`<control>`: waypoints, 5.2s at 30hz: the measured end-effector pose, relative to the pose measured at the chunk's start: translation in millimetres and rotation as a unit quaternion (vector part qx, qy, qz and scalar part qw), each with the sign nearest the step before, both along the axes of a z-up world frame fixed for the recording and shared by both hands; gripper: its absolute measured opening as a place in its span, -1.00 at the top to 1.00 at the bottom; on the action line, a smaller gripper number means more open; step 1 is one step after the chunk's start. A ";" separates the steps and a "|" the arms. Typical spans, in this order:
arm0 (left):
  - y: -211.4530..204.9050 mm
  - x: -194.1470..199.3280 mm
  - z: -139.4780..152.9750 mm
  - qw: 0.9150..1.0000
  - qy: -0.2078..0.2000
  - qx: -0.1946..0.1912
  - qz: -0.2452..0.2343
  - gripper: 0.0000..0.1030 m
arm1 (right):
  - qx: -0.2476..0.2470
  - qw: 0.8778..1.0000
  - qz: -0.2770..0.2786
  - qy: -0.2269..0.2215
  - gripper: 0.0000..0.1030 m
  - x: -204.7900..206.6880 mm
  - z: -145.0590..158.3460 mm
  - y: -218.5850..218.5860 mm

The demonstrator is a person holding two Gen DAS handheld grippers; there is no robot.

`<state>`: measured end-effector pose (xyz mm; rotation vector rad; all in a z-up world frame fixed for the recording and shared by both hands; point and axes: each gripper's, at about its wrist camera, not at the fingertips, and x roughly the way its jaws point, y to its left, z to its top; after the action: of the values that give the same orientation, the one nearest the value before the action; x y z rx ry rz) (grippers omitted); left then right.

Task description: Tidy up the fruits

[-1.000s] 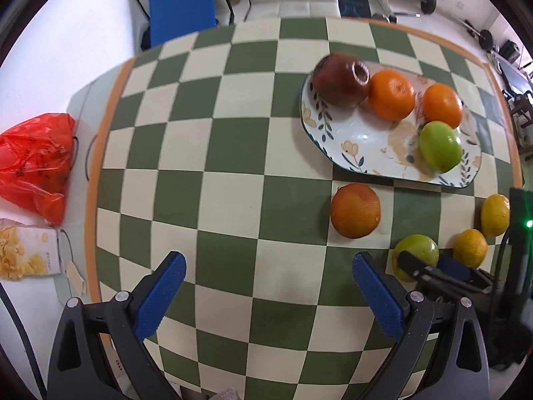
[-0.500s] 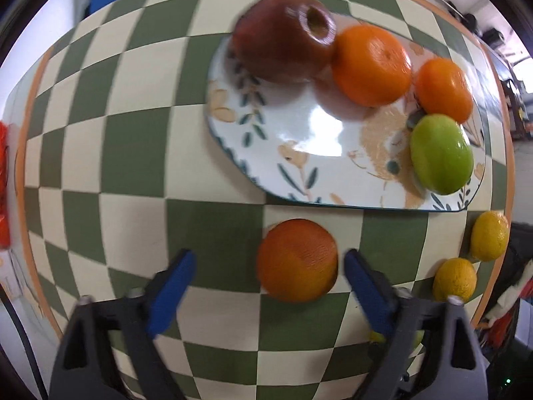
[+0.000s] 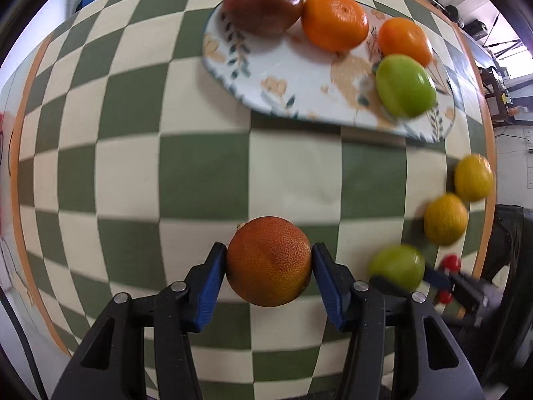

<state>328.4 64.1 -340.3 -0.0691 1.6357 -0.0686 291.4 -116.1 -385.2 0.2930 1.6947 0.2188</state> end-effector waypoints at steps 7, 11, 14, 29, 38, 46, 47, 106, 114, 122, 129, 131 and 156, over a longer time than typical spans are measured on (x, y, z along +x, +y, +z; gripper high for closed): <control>7.3 -26.4 -24.5 0.999 0.026 -0.003 0.020 0.03 | -0.006 1.000 0.012 0.011 -0.27 5.7 -3.9 7.6; 4.2 -32.3 -24.4 1.000 0.018 -0.001 0.023 0.03 | -0.007 1.000 0.015 0.012 -0.27 8.0 -4.1 8.7; 0.9 -31.8 -17.0 1.000 0.013 -0.008 0.027 0.03 | -0.014 1.000 0.023 0.007 -0.26 8.0 -2.5 11.1; 23.9 64.3 73.8 0.995 -0.060 -0.060 0.047 0.04 | 0.054 0.993 -0.076 -0.075 -0.26 94.7 70.8 -27.4; 52.4 140.2 34.9 0.988 0.017 -0.099 0.116 0.04 | 0.142 0.973 -0.173 -0.048 -0.26 136.3 48.7 -15.1; 60.2 150.9 24.9 0.984 0.041 -0.114 0.130 0.07 | 0.154 0.970 -0.186 -0.039 -0.31 139.2 37.9 11.8; 59.9 150.8 24.1 0.984 0.042 -0.112 0.128 0.04 | 0.147 0.971 -0.186 -0.038 -0.34 140.3 39.1 12.8; -12.3 -83.1 266.0 0.954 -0.298 0.027 0.006 -0.90 | -0.120 0.926 -0.028 -0.357 -0.86 -85.4 335.6 -31.4; -17.9 -95.1 278.7 0.951 -0.308 0.023 0.003 -0.90 | -0.105 0.925 -0.040 -0.364 -0.86 -98.2 349.0 -36.7; -30.3 -77.8 248.2 0.960 -0.276 0.054 -0.007 -1.00 | -0.068 0.944 -0.096 -0.307 -0.98 -70.7 304.3 -83.2; -63.9 -39.9 164.5 0.978 -0.191 0.080 -0.037 -1.00 | -0.010 0.969 -0.178 -0.171 -0.98 -31.5 179.3 -155.1; -78.7 -27.6 138.1 0.981 -0.165 0.086 -0.047 -1.00 | 0.001 0.970 -0.194 -0.148 -0.95 -16.9 145.9 -171.5; -195.8 25.0 -9.0 0.992 0.009 0.035 -0.124 -0.99 | 0.004 0.988 -0.151 -0.036 -0.26 29.4 16.5 -218.1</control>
<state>353.4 -131.7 -349.3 0.1880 1.6573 -0.2023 320.8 -334.1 -368.7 0.5354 1.5549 0.0107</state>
